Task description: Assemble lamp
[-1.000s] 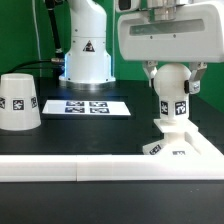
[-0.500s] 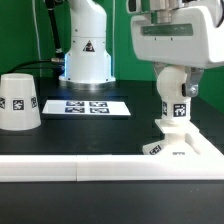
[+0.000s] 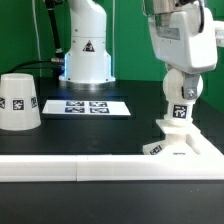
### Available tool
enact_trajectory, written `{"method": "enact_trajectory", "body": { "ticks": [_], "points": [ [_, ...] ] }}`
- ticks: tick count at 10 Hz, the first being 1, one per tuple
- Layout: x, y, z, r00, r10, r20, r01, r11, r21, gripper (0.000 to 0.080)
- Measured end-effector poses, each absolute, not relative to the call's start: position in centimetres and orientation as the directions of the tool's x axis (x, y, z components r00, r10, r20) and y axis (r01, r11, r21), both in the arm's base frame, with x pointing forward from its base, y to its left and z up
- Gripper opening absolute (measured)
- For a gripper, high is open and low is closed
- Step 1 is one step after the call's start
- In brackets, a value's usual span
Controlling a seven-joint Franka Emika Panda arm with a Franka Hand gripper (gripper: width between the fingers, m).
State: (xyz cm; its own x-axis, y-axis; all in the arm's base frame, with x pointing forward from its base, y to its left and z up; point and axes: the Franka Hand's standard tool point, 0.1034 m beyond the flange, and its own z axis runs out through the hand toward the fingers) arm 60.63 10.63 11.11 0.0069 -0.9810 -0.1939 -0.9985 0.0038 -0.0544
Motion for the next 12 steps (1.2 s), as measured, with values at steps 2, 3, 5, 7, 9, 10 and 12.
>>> {"method": "enact_trajectory", "body": {
  "ticks": [2, 3, 5, 7, 9, 10, 12],
  "points": [
    [60.44, 10.92, 11.07, 0.111, -0.978, -0.179, -0.993, -0.101, -0.065, 0.0675],
    [60.41, 11.25, 11.17, 0.169, -0.97, -0.174, -0.984, -0.158, -0.076, 0.0692],
    [60.31, 11.44, 11.01, 0.43, -0.891, -0.143, -0.901, -0.415, -0.124, 0.0698],
    [60.3, 11.43, 10.97, 0.569, -0.813, -0.122, -0.82, -0.553, -0.145, 0.0699],
    [60.3, 11.38, 10.95, 0.682, -0.725, -0.1, -0.73, -0.665, -0.161, 0.0699],
    [60.3, 11.23, 10.99, 0.763, -0.641, -0.078, -0.644, -0.747, -0.167, 0.0699],
    [60.53, 10.67, 11.6, 0.921, -0.389, -0.001, -0.385, -0.912, -0.145, 0.0699]
  ]
}}
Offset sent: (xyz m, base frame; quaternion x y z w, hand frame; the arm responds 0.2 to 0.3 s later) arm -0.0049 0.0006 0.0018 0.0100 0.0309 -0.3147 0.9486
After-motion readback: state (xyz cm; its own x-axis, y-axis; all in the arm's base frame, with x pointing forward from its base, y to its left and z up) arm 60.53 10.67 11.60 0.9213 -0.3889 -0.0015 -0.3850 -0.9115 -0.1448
